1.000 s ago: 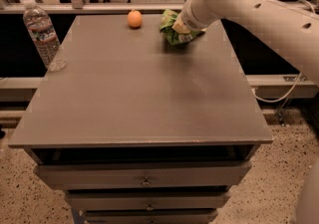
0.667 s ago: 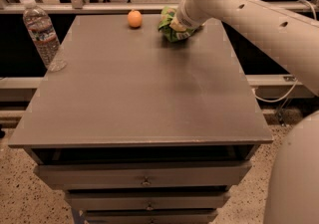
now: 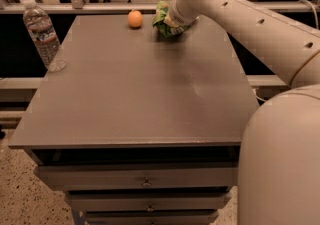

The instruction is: Move green rice chip bag near orange

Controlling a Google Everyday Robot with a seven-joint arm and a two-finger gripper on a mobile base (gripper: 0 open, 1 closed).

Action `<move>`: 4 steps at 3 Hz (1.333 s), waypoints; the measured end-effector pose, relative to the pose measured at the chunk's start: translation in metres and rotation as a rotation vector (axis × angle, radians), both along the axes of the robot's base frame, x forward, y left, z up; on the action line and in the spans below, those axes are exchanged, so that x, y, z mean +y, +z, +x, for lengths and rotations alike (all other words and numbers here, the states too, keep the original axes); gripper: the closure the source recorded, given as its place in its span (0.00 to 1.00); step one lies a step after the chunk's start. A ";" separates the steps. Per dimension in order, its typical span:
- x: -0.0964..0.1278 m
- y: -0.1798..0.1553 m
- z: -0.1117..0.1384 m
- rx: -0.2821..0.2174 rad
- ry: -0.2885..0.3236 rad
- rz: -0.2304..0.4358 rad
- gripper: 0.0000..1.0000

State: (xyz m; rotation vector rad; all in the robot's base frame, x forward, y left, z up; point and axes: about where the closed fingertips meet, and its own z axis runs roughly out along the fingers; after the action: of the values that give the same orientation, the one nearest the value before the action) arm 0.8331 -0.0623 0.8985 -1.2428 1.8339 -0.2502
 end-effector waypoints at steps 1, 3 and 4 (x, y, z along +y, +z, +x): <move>0.015 -0.007 0.007 0.015 0.023 0.002 1.00; 0.019 -0.012 0.009 0.036 0.024 0.001 0.81; 0.019 -0.012 0.009 0.037 0.024 0.001 0.58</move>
Offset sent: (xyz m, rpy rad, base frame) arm 0.0160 0.0263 -0.0193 -0.0019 0.0585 0.0336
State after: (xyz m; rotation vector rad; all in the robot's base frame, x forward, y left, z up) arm 0.8425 -0.0436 0.8869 -1.2751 1.8492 -0.2145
